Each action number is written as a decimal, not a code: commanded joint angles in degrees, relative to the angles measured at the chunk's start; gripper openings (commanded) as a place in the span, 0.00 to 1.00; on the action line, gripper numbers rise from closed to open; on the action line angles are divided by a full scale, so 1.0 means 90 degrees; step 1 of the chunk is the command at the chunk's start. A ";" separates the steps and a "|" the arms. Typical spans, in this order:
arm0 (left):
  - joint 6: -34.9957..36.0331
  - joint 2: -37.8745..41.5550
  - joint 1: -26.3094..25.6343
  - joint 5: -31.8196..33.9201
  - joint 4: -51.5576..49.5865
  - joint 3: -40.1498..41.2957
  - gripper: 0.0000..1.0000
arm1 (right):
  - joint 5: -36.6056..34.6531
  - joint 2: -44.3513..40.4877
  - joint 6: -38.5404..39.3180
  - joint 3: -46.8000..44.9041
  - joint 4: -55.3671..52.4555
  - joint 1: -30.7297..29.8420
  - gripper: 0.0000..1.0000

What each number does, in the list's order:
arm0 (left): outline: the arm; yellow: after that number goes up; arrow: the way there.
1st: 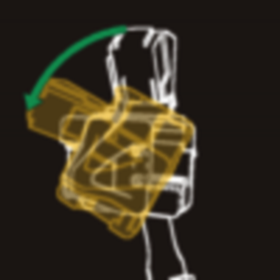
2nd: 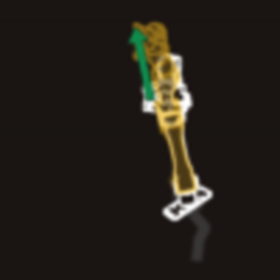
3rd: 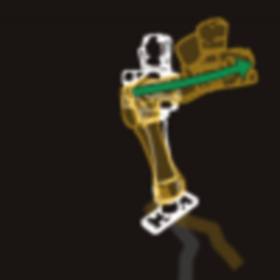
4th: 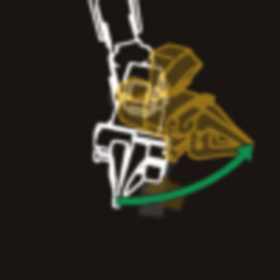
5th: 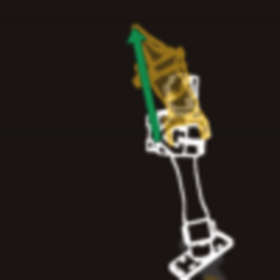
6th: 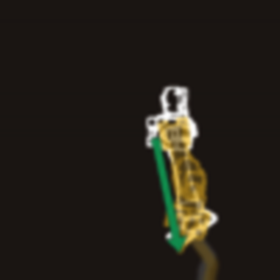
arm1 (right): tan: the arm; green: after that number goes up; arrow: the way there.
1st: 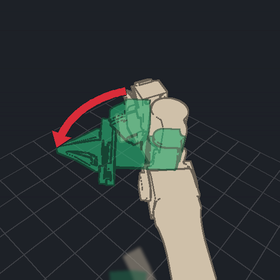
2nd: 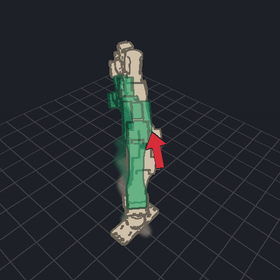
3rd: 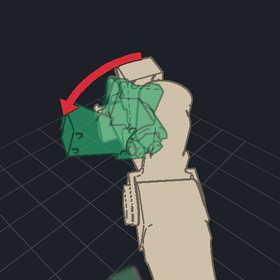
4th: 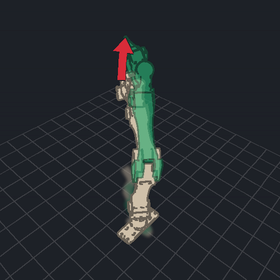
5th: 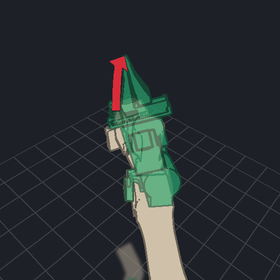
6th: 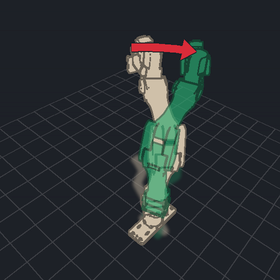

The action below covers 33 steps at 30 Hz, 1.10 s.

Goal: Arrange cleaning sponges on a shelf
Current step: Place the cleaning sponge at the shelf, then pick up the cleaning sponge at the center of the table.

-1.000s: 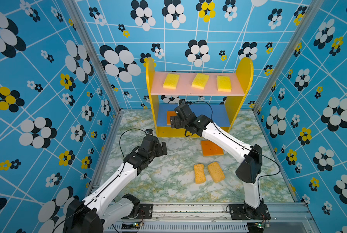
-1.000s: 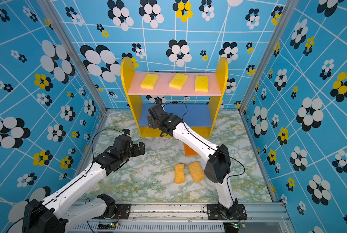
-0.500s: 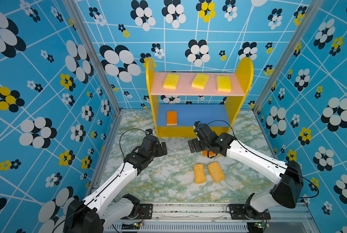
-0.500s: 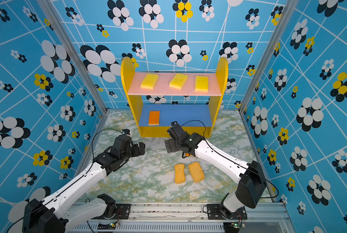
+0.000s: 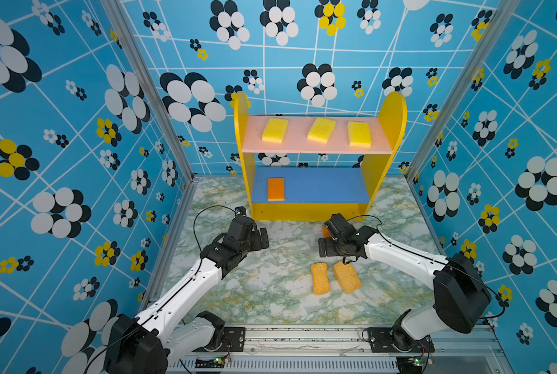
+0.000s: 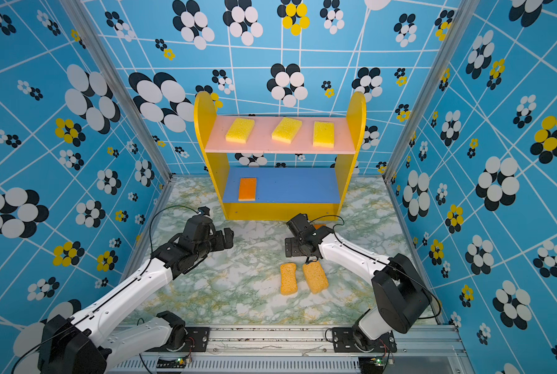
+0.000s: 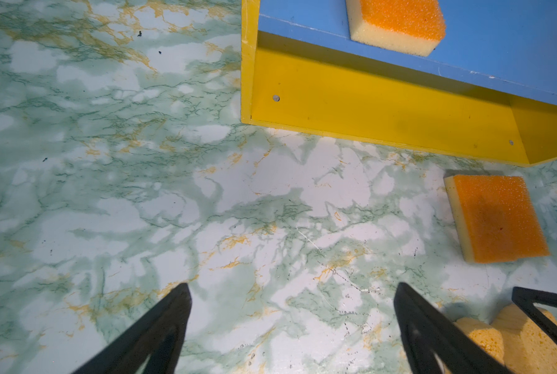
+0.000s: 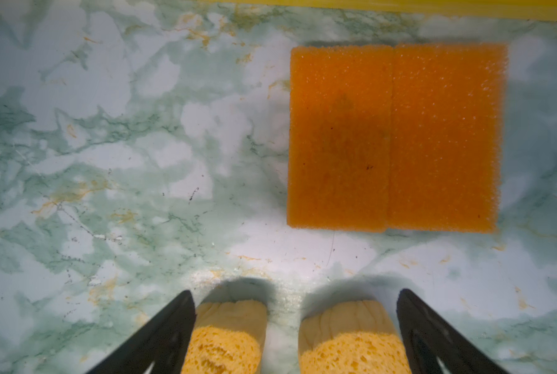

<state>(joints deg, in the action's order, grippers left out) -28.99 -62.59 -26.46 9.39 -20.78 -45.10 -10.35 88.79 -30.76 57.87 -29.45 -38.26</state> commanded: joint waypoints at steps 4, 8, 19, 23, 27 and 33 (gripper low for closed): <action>-0.0055 -0.0123 0.0063 0.0031 -0.0064 -0.0155 0.99 | 0.0221 0.0521 -0.0049 0.0075 0.0415 0.0124 0.99; -0.0057 -0.0126 0.0072 0.0068 -0.0094 -0.0155 0.99 | 0.0234 0.0760 -0.0029 0.0122 0.0540 0.0289 0.99; -0.0110 -0.0070 0.0078 0.0139 -0.0142 -0.0135 0.99 | 0.0310 0.1009 0.0147 0.0234 0.0692 0.0511 0.99; -0.0118 -0.0099 0.0069 0.0121 -0.0145 -0.0160 0.99 | 0.0281 0.1166 0.0176 0.0343 0.0752 0.0555 0.99; -0.0109 -0.0097 0.0078 0.0136 -0.0162 -0.0164 0.99 | 0.0195 0.1281 0.0204 0.0444 0.0758 0.0598 0.99; -0.0145 -0.0106 0.0076 0.0145 -0.0164 -0.0155 0.99 | 0.0162 0.1450 0.0264 0.0572 0.0757 0.0658 0.99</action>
<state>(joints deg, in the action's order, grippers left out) -29.58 -63.33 -26.24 9.85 -21.23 -45.12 -8.25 100.79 -29.17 61.49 -23.03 -32.82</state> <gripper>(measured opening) 0.990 0.992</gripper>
